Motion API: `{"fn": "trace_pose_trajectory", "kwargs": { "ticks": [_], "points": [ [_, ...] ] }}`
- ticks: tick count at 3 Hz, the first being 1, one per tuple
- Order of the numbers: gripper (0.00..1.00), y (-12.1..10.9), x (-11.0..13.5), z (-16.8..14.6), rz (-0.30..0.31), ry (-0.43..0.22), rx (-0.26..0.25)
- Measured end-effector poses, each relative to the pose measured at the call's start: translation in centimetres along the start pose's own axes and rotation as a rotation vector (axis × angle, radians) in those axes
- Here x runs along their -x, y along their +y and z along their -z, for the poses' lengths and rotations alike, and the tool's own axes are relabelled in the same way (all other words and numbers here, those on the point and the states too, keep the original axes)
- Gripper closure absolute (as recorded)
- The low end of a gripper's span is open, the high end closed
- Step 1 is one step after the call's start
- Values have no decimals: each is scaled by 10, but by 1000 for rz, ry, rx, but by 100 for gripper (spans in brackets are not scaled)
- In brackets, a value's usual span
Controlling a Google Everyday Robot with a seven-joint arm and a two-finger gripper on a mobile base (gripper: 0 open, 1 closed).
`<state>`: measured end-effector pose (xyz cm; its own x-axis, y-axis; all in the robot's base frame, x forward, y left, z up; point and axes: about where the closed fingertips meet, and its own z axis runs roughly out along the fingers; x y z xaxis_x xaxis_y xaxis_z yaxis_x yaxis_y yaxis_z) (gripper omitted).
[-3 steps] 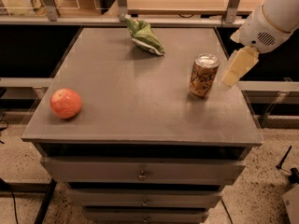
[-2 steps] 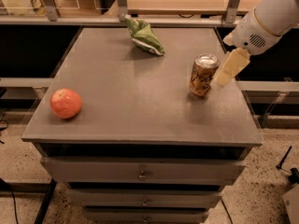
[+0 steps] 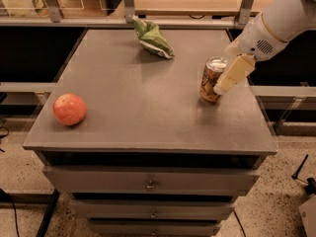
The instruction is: Move orange can near apple
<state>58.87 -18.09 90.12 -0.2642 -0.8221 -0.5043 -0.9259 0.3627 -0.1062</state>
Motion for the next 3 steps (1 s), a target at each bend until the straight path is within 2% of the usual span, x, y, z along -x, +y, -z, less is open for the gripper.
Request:
{"fn": "trace_pose_trajectory", "kwargs": {
  "ticks": [3],
  "points": [
    [87, 5, 4, -7, 22, -17, 21]
  ]
}}
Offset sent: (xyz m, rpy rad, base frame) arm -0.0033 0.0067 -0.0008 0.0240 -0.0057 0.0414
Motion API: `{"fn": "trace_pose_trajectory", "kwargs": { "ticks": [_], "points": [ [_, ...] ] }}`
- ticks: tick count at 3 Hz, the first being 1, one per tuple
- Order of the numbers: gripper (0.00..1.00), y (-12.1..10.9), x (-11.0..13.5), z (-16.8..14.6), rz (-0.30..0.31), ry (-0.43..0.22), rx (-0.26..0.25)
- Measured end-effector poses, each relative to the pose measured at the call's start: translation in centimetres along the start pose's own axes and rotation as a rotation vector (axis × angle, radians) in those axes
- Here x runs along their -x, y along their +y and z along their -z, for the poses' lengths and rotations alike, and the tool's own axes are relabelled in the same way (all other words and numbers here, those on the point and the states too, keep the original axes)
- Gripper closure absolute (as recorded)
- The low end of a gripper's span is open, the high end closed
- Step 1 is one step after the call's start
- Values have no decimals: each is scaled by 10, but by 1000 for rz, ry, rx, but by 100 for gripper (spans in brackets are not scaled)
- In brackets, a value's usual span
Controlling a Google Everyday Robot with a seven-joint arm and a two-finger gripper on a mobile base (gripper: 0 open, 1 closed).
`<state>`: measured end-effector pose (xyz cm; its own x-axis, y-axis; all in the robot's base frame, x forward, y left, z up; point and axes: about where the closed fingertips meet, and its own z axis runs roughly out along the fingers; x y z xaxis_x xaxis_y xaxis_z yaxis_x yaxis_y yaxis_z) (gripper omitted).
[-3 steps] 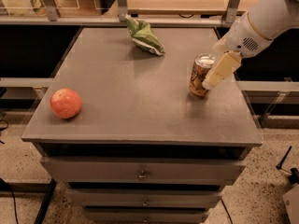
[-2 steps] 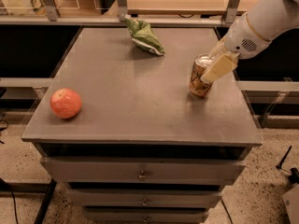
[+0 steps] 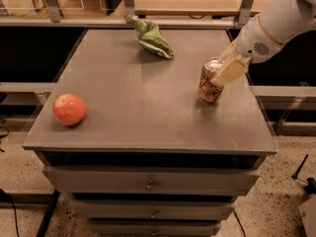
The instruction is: Move orange can near apple
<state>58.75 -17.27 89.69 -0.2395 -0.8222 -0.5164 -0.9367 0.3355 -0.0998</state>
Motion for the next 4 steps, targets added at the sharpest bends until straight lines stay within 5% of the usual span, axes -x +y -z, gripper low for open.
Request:
{"fn": "trace_pose_trajectory", "kwargs": {
  "ticks": [1, 2, 4],
  "points": [
    [100, 0, 1, -2, 1, 0, 3],
    [100, 4, 8, -7, 22, -18, 25],
    [100, 54, 73, -29, 210, -60, 140]
  ]
}}
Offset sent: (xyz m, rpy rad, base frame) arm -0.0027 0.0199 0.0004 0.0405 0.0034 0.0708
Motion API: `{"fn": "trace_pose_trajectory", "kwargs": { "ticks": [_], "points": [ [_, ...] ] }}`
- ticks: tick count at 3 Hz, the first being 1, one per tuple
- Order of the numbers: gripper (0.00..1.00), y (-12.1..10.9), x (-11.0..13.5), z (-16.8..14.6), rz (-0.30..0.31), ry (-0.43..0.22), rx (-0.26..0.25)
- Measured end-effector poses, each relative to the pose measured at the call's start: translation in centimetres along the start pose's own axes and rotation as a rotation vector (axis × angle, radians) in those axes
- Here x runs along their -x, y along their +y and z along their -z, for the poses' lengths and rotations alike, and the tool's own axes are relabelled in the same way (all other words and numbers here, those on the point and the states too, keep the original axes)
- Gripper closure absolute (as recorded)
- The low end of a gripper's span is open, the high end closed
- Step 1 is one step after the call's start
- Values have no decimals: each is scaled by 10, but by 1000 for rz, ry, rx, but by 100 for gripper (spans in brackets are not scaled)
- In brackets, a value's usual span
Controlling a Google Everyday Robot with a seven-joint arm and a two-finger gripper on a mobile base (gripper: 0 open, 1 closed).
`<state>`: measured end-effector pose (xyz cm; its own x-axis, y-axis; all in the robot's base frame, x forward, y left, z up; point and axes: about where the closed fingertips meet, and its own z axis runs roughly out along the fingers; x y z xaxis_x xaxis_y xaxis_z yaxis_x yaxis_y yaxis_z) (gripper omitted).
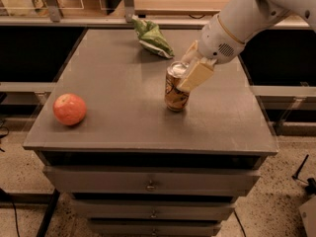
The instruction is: Move orange can near apple
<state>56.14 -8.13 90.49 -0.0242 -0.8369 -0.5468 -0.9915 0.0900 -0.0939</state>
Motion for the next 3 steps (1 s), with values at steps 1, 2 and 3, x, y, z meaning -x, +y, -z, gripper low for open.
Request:
{"fn": "trace_pose_trajectory", "kwargs": {
  "ticks": [1, 2, 3],
  "points": [
    [100, 9, 35, -13, 75, -7, 41],
    [100, 14, 61, -22, 129, -20, 70],
    [100, 23, 86, -32, 182, -33, 102]
  ]
}}
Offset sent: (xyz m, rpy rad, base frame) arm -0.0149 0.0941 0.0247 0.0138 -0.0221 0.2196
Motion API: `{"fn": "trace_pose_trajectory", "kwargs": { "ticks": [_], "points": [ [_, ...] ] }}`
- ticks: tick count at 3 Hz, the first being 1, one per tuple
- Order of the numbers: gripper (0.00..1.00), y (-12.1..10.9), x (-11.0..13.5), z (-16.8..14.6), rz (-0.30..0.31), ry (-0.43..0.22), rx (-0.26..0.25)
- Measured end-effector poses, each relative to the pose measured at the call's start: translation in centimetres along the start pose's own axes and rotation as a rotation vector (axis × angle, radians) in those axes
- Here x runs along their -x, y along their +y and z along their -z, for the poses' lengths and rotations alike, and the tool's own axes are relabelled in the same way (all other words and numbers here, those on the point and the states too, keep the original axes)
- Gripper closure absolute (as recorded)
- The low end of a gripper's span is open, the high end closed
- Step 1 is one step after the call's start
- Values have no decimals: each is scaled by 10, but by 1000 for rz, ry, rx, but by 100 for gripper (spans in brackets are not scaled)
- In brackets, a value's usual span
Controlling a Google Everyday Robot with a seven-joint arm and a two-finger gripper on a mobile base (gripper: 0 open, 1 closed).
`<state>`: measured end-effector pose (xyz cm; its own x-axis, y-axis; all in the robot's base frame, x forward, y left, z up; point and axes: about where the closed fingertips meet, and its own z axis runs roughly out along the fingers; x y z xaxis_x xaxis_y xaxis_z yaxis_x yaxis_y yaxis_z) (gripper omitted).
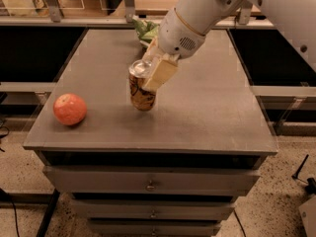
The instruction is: Move orange can near apple
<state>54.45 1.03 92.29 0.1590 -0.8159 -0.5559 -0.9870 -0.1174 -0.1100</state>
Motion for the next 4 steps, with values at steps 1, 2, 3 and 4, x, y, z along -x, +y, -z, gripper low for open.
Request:
{"fn": "trace_pose_trajectory", "kwargs": {
  "ticks": [1, 2, 3, 4],
  "points": [
    [100, 6, 20, -14, 45, -3, 17],
    [100, 10, 35, -34, 81, -7, 46],
    [83, 11, 46, -51, 103, -16, 77],
    [60, 13, 59, -61, 126, -33, 104]
  ]
}}
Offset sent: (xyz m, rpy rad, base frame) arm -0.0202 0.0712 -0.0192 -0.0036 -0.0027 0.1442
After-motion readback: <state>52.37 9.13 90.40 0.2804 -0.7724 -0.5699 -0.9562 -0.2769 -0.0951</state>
